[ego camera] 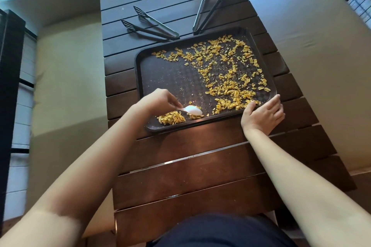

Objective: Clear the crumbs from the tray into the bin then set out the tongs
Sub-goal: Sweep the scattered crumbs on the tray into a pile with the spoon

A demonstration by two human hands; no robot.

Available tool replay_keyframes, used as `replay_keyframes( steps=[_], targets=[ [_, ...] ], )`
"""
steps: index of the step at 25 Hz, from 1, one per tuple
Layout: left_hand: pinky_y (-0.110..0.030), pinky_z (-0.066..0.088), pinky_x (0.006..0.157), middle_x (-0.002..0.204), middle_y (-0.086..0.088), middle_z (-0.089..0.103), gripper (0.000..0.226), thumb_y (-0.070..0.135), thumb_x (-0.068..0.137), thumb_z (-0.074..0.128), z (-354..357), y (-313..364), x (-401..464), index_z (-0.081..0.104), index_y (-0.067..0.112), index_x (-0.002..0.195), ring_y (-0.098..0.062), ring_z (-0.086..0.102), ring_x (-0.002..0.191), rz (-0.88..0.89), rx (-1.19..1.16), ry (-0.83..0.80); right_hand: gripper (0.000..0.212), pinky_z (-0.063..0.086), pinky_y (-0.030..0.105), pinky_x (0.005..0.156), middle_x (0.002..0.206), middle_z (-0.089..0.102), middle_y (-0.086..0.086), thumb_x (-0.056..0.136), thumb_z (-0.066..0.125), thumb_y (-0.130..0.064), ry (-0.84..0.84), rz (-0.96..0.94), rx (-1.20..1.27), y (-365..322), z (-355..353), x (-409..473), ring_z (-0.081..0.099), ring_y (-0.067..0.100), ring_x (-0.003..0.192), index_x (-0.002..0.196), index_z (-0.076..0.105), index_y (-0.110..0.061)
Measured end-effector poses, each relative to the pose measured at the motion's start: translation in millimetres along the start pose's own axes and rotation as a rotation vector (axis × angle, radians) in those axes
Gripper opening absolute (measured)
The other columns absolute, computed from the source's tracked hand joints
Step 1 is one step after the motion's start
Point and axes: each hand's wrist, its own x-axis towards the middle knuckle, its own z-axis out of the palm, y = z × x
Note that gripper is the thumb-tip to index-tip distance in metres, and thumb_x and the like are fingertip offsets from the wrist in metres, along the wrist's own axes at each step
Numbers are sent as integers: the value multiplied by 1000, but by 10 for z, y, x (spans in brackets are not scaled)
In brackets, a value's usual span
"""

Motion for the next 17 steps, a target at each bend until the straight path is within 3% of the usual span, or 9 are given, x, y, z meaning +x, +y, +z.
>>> replay_keyframes(
  steps=[4,8,13,17],
  targets=[
    [-22,45,74,94,6,67,21,34,82,69,-139,-115,-120,73,27,102,-7,59,83,-37,6,43,76,13,48,113,147,29,22,83,31,-42,-2,1,-3,4,0,-5,24,36,134,145,16,1],
    [-23,44,75,88,7,60,20,29,86,65,61,124,-80,72,26,104,-7,56,81,56,-98,88,77,12,48,113,147,28,22,83,31,-42,-2,-1,-3,7,2,2,24,36,135,145,16,1],
    [-34,53,86,105,5,69,18,38,85,66,145,174,-41,73,32,100,-15,63,93,33,51,67,77,13,48,112,145,30,24,82,32,-41,4,-5,-2,5,3,-1,26,37,133,144,17,2],
    [-29,52,86,103,4,71,22,40,81,70,-79,-103,-162,74,30,99,-12,63,89,-61,97,-10,76,13,48,112,146,30,23,83,32,-42,0,-3,-7,3,3,3,25,36,134,144,17,2]
  ],
)
